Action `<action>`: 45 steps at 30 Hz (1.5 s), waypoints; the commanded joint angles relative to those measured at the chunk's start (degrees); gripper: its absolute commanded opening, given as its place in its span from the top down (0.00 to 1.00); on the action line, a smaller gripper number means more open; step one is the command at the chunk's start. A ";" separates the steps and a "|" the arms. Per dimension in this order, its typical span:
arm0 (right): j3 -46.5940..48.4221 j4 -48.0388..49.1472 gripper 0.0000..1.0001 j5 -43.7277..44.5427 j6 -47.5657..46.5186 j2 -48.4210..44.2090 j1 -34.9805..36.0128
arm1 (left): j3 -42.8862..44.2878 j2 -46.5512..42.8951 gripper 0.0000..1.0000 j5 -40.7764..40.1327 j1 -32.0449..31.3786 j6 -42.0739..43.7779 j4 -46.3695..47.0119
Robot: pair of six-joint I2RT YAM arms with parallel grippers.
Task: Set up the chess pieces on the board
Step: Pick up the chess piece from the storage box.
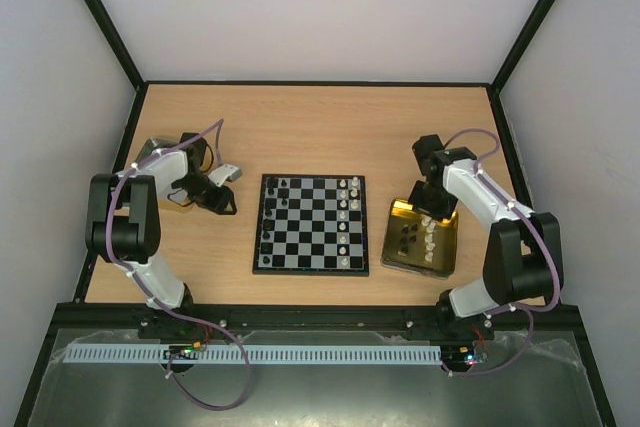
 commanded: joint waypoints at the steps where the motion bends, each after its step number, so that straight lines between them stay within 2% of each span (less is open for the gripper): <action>1: 2.30 1.52 0.71 1.11 -2.52 1.67 -2.60 | -0.59 -0.65 0.63 1.36 0.03 0.81 -0.79; 15: 2.37 2.76 0.74 -0.59 -3.83 3.58 -4.12 | -0.99 -0.85 0.63 1.11 0.03 1.03 -0.27; 45: -3.94 7.08 0.78 -1.03 -4.71 3.86 -4.56 | -1.75 -1.61 0.63 0.77 0.03 0.90 -0.37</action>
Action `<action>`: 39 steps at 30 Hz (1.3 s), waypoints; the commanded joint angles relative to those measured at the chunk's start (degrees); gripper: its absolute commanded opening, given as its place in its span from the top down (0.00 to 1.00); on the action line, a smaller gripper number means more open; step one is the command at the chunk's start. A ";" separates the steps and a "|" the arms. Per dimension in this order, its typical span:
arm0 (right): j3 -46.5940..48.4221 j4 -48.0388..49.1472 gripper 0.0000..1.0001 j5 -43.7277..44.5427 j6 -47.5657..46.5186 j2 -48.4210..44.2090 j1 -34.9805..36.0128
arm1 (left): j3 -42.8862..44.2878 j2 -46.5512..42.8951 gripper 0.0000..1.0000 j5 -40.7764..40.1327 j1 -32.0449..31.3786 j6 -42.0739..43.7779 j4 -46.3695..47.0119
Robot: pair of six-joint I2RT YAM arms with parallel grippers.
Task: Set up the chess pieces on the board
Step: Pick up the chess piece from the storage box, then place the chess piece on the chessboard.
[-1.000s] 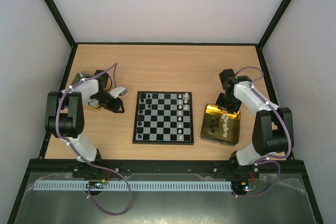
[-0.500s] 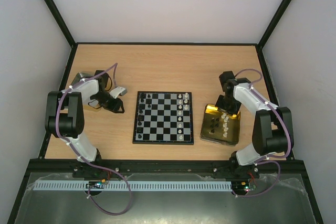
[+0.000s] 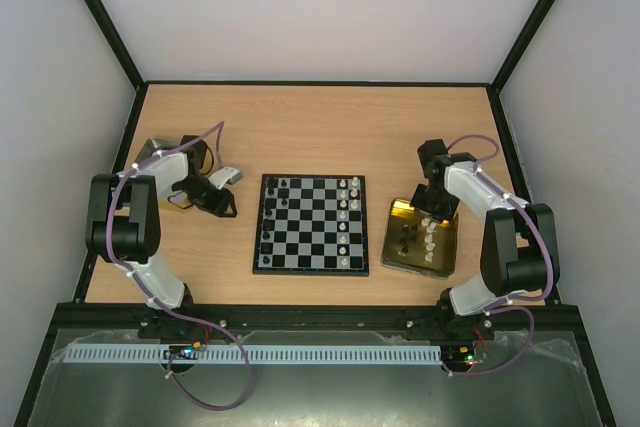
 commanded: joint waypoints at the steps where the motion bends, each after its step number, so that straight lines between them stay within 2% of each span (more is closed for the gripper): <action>1: -1.13 0.60 0.78 0.73 -0.60 0.59 -0.47 | -0.52 -1.59 0.63 0.42 0.03 0.49 -0.95; 5: -1.55 1.17 0.80 0.50 -0.52 0.84 -0.64 | -0.84 -1.77 0.63 0.33 0.03 0.49 -0.88; 12: -0.24 0.06 0.95 0.37 -0.10 0.25 -0.63 | -1.06 -2.16 0.63 0.33 0.03 0.49 -0.86; 24: 5.20 -9.24 0.97 -0.61 0.61 -7.39 0.08 | -0.98 -1.48 0.63 0.92 0.03 0.49 -0.61; 32: 18.09 -16.68 0.97 -1.10 5.02 -4.93 13.42 | -0.59 -0.60 0.63 0.91 -0.06 0.48 -0.60; 39: 23.34 -16.01 0.97 -3.60 6.77 1.64 22.07 | -0.23 -0.09 0.63 0.65 -0.06 0.59 -0.76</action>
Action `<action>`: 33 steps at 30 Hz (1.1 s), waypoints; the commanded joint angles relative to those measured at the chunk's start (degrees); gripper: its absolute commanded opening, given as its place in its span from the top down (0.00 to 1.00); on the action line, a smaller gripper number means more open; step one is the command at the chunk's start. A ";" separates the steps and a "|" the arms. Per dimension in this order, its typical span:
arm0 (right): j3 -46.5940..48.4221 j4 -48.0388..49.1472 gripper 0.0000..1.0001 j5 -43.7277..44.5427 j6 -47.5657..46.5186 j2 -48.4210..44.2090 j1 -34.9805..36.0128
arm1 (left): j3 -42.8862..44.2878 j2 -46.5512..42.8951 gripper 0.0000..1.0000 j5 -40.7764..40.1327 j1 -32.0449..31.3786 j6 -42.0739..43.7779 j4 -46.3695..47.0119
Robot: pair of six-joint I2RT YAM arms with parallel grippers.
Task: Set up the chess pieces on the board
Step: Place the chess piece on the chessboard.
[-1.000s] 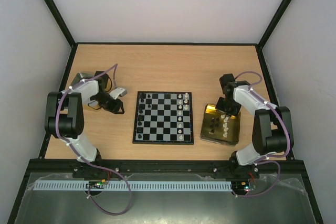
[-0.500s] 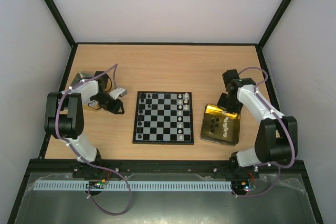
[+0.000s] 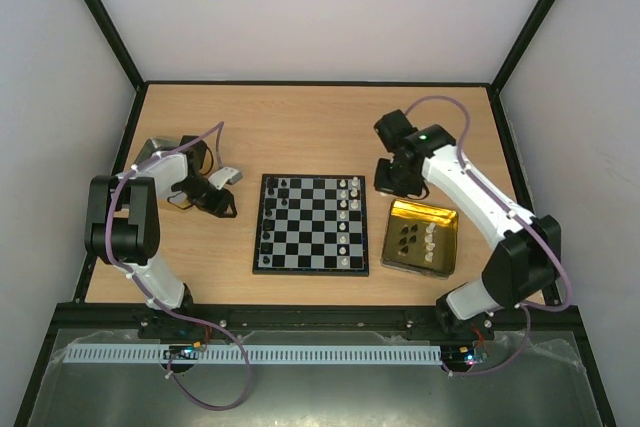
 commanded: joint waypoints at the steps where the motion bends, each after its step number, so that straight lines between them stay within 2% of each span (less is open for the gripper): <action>1: 1.74 -2.45 0.97 -1.27 1.95 4.39 3.68 | 0.09 0.48 0.63 0.70 -0.06 0.53 -0.67; 14: -0.35 5.10 0.97 -6.12 1.35 13.24 6.27 | -0.66 0.25 0.62 0.70 -0.06 0.27 0.07; 29: 0.45 7.49 0.96 -6.66 0.38 19.33 6.31 | -2.31 -0.03 0.62 0.05 0.03 0.72 1.08; 33: 0.54 7.57 0.93 -7.13 0.26 19.82 6.25 | -2.65 -0.04 0.62 -0.05 0.03 0.86 1.30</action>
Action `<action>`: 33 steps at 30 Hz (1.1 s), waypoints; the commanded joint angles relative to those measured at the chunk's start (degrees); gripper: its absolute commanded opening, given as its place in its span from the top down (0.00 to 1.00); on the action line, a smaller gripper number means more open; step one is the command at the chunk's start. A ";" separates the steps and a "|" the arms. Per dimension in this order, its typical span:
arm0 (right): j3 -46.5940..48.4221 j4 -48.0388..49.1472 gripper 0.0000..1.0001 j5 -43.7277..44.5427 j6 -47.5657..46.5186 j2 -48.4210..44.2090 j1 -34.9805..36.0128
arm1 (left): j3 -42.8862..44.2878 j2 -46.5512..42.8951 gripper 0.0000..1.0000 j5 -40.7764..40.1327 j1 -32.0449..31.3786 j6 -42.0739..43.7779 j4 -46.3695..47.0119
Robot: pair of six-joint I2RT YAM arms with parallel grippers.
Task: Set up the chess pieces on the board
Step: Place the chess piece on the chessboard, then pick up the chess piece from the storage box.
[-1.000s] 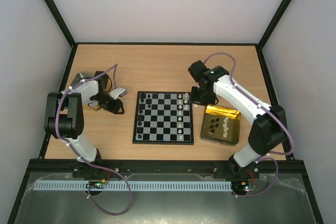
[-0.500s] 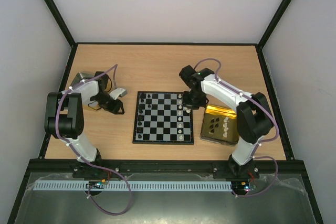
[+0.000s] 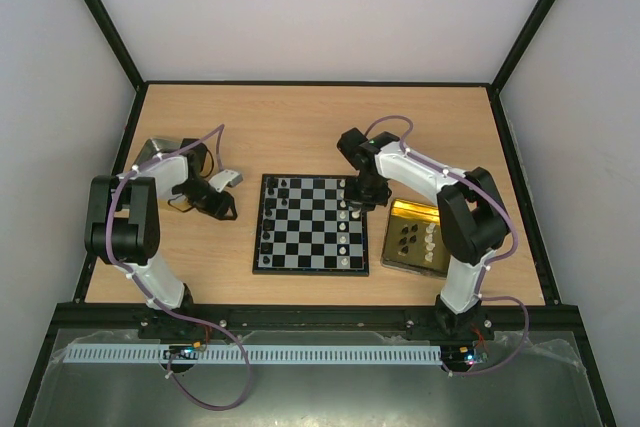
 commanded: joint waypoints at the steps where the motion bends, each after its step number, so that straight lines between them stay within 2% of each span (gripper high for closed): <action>1: 0.52 0.26 0.91 -0.26 -0.50 0.77 0.32 | -1.12 -0.04 0.62 -0.01 0.03 0.75 -0.09; 7: 0.56 0.23 0.78 -1.58 -0.86 0.50 0.32 | -1.30 0.13 0.62 0.16 -0.02 0.68 0.15; 20: 4.18 -4.22 0.75 1.10 -0.34 -5.79 -1.01 | -2.66 -0.29 0.62 0.07 0.03 0.84 0.51; 26: -0.89 -5.09 0.75 3.02 0.16 -14.21 -7.16 | -2.99 -0.30 0.62 0.26 0.03 0.83 0.67; 33: -13.65 -7.11 0.75 9.51 2.11 -23.74 -17.77 | -1.67 1.11 0.61 1.45 -0.06 0.28 0.64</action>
